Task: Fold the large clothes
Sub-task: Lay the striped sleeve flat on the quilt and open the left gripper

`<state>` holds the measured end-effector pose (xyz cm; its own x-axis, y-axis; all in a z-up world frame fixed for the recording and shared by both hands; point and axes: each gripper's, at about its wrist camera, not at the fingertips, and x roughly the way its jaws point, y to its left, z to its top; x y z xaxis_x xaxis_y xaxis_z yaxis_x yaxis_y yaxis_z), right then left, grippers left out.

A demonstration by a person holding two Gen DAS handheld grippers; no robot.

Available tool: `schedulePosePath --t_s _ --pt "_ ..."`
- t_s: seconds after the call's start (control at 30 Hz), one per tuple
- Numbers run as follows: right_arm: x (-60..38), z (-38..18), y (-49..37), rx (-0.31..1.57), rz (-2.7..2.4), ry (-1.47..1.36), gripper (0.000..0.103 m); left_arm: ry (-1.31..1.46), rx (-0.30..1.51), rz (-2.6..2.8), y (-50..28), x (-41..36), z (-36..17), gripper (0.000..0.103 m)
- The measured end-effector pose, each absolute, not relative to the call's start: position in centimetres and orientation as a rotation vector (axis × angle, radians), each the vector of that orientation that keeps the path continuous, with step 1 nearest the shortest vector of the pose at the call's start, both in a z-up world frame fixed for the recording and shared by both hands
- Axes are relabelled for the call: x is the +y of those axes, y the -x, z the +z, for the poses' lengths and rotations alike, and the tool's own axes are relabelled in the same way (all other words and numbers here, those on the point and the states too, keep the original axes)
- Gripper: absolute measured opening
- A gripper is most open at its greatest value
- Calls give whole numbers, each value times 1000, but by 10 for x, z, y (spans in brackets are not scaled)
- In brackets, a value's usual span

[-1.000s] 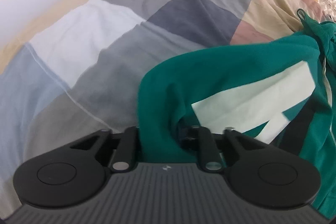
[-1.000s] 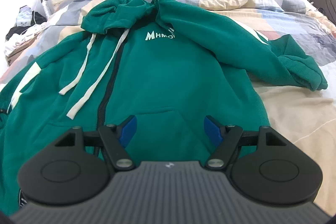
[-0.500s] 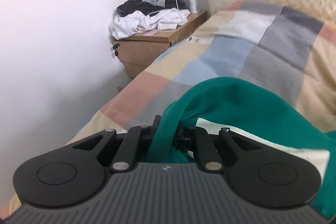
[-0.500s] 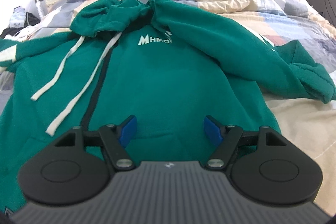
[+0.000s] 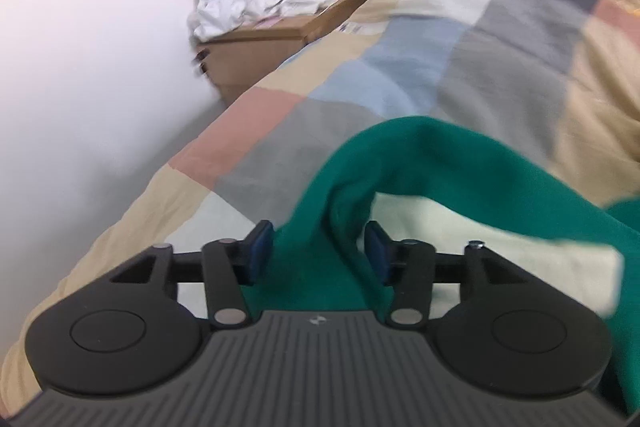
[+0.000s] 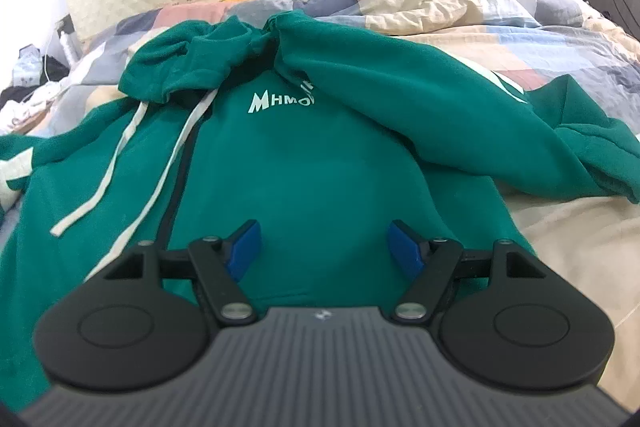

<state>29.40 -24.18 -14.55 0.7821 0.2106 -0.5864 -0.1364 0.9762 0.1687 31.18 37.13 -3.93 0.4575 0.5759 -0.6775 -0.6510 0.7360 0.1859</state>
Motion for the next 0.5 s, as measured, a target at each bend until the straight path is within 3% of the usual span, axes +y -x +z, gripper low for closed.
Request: schedulePosePath --t_s 0.23,0.5 --pt "-252 -132 -275 621 169 -126 72 283 818 562 -217 308 -15 60" --pt "-274 -112 -231 615 181 -206 72 523 913 281 -149 215 -35 61"
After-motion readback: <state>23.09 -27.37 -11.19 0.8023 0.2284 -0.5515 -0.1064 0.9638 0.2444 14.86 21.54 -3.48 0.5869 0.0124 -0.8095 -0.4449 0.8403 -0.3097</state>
